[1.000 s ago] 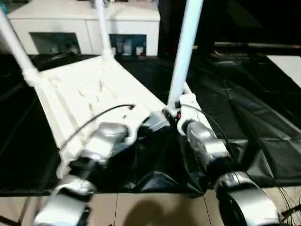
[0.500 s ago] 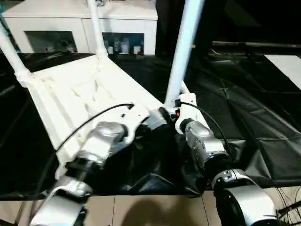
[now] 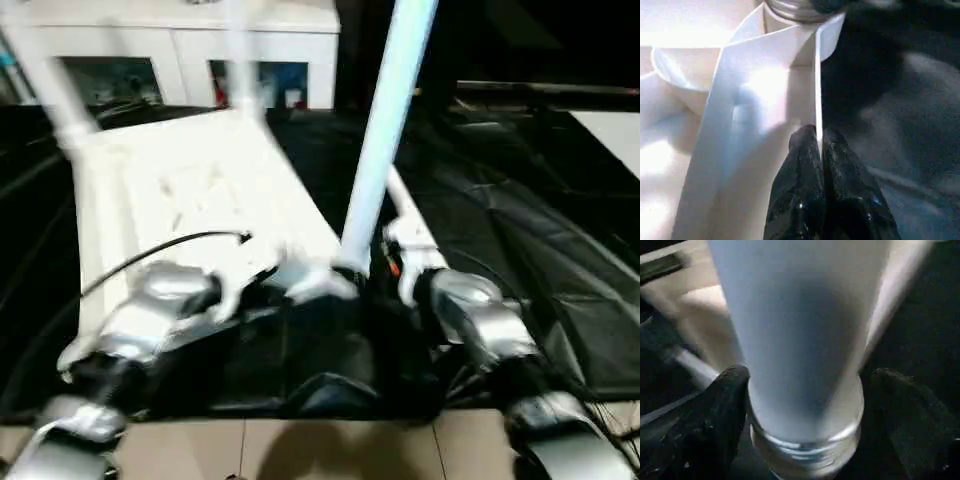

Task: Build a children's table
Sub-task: Rotate leg to tighten

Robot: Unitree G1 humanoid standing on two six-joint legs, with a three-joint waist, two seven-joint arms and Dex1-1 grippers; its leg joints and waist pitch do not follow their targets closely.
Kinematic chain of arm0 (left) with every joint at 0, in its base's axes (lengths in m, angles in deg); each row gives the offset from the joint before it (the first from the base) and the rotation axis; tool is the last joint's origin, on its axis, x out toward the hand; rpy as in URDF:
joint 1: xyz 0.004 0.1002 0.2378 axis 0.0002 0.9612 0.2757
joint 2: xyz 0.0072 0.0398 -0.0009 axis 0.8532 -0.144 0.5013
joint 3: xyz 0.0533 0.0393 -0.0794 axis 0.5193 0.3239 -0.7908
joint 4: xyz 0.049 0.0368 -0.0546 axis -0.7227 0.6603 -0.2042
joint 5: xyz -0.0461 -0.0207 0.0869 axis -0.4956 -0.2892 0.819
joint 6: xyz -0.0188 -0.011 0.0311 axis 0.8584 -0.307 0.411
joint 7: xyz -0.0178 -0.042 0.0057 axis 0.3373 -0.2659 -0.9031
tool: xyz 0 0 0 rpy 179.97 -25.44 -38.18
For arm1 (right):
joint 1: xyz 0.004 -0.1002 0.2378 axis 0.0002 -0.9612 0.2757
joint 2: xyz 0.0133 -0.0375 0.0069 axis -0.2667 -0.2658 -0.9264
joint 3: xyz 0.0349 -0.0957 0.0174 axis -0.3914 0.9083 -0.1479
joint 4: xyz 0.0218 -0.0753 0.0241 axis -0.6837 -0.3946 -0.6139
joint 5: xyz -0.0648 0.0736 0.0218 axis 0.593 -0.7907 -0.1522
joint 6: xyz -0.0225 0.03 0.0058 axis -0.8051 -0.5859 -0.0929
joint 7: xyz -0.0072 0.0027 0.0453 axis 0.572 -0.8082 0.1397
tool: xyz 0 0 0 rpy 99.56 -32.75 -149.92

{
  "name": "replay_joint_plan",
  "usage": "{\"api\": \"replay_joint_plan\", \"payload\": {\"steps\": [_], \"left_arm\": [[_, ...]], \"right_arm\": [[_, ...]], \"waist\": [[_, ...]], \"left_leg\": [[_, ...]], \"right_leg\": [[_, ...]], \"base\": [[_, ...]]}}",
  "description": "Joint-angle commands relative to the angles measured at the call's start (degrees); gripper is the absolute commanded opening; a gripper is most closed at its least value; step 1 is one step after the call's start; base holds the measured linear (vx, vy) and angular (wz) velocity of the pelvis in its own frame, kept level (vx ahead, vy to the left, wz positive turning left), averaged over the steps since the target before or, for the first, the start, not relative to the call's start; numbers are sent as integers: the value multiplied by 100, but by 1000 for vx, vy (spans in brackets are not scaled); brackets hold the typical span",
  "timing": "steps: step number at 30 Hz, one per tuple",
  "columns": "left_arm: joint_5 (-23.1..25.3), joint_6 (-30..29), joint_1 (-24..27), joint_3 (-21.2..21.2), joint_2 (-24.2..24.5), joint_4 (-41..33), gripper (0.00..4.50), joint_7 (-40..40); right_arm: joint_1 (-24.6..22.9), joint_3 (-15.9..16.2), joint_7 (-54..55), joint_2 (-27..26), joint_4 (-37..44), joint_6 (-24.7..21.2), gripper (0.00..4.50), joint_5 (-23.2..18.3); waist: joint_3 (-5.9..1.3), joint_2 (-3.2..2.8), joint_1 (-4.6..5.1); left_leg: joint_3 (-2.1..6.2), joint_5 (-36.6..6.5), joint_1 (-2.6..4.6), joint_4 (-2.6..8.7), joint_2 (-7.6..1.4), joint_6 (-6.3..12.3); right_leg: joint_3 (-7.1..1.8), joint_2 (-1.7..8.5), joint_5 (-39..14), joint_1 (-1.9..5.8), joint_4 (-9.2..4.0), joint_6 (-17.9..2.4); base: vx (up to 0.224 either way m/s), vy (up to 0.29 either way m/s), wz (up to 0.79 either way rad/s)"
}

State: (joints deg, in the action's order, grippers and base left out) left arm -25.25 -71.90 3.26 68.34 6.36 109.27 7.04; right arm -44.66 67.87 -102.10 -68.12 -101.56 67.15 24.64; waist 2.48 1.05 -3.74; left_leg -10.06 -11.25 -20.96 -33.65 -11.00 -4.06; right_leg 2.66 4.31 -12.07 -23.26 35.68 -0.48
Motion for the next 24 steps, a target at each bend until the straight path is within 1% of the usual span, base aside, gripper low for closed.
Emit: {"api": "replay_joint_plan", "payload": {"steps": [1, 2, 4, 6, 9, 10, 11, 13, 14, 15, 16, 17, 18, 20, 22, 23, 24], "left_arm": [[-187, 131, 14, 48, 1, -76, 0, -227], [-194, 163, 10, 50, 24, -69, 0, -269], [-227, 239, 8, 63, 94, -46, 0, -389], [-242, 263, 6, 63, 118, -22, 0, -423], [-258, 285, 7, 61, 134, -14, 0, -450], [-272, 306, 12, 60, 143, -11, 0, -478], [-275, 317, 14, 53, 145, -9, 0, -502], [-274, 325, 14, 43, 142, -6, 0, -531], [-273, 326, 14, 41, 141, -5, 0, -533], [-269, 339, 21, 44, 131, 0, 0, -549], [-269, 339, 21, 44, 131, 0, 0, -549], [-268, 349, 26, 44, 126, 4, 0, -559], [-268, 354, 27, 45, 123, 6, 0, -561], [-271, 357, 30, 49, 125, 7, 0, -564], [-268, 363, 32, 60, 138, 13, 0, -563], [-270, 364, 37, 61, 143, 11, 0, -566], [-268, 371, 37, 60, 144, 18, 0, -573]], "right_arm": [[-54, 89, -385, 156, 211, 2, 401, -36], [-71, 112, -432, 191, 254, -9, 401, -38], [-83, 206, -574, 261, 293, 64, 401, 17], [-61, 231, -570, 247, 224, 119, 401, 74], [-32, 193, -517, 184, 155, 131, 401, 81], [-33, 158, -514, 137, 160, 125, 386, 56], [-42, 158, -528, 131, 189, 108, 386, 38], [-55, 182, -539, 115, 208, 113, 386, 21], [-57, 186, -539, 110, 206, 121, 358, 22], [-61, 193, -508, 79, 165, 190, 351, 43], [-61, 193, -508, 79, 165, 190, 351, 43], [-64, 193, -507, 71, 152, 206, 330, 48], [-64, 197, -504, 69, 141, 220, 330, 49], [-63, 197, -499, 63, 118, 225, 309, 41], [-64, 197, -505, 56, 71, 241, 298, 43], [-71, 200, -516, 55, 66, 241, 280, 46], [-77, 197, -520, 53, 65, 239, 277, 52]], "waist": [[-322, -10, -2], [-316, -10, -13], [-314, -3, -1], [-316, 11, 7], [-323, 13, 0], [-322, 17, -3], [-324, 15, -2], [-325, 13, -7], [-327, 10, -13], [-326, 1, -16], [-328, 12, -20], [-329, 11, -25], [-331, 16, -27], [-332, 14, -31], [-336, 19, -38], [-338, 18, -41], [-349, 13, -43]], "left_leg": [[5, -501, 79, 355, -210, 518], [11, -484, 55, 362, -212, 488], [17, -514, 49, 365, -208, 436], [15, -510, 46, 360, -203, 414], [13, -417, 50, 348, -199, 426], [13, -381, 47, 346, -199, 443], [14, -352, 43, 343, -195, 458], [15, -372, 55, 345, -202, 452], [14, -365, 57, 344, -204, 447], [16, -364, 57, 345, -207, 441], [14, -374, 56, 344, -206, 433], [14, -366, 60, 342, -203, 429], [13, -356, 55, 339, -201, 431], [16, -346, 54, 340, -201, 431], [12, -329, 54, 334, -197, 436], [15, -296, 49, 332, -197, 443], [17, -282, 54, 328, -197, 445]], "right_leg": [[-240, 322, 236, 306, -324, -1557], [-237, 332, 271, 319, -313, -1570], [-235, 343, 249, 324, -311, -1592], [-238, 346, 252, 334, -308, -1602], [-242, 346, 377, 335, -294, -1634], [-240, 344, 429, 338, -288, -1644], [-239, 342, 467, 340, -282, -1648], [-236, 344, 438, 337, -283, -1650], [-237, 345, 443, 337, -281, -1655], [-236, 346, 448, 335, -278, -1657], [-237, 348, 453, 337, -276, -1655], [-238, 347, 460, 341, -277, -1655], [-238, 345, 476, 343, -272, -1650], [-237, 345, 482, 345, -270, -1649], [-238, 345, 492, 348, -267, -1645], [-239, 346, 534, 352, -261, -1648], [-235, 345, 547, 356, -257, -1646]], "base": [[0, 0, 0], [0, 0, 0], [0, 0, 0], [0, 0, 0], [0, 0, 0], [0, 0, 0], [0, 0, 0], [0, 0, 0], [0, 0, 0], [0, 0, 0], [0, 0, 0], [0, 0, 0], [0, 0, 0], [0, 0, 0], [0, 0, 0], [0, 0, 0], [0, 0, 0]]}}
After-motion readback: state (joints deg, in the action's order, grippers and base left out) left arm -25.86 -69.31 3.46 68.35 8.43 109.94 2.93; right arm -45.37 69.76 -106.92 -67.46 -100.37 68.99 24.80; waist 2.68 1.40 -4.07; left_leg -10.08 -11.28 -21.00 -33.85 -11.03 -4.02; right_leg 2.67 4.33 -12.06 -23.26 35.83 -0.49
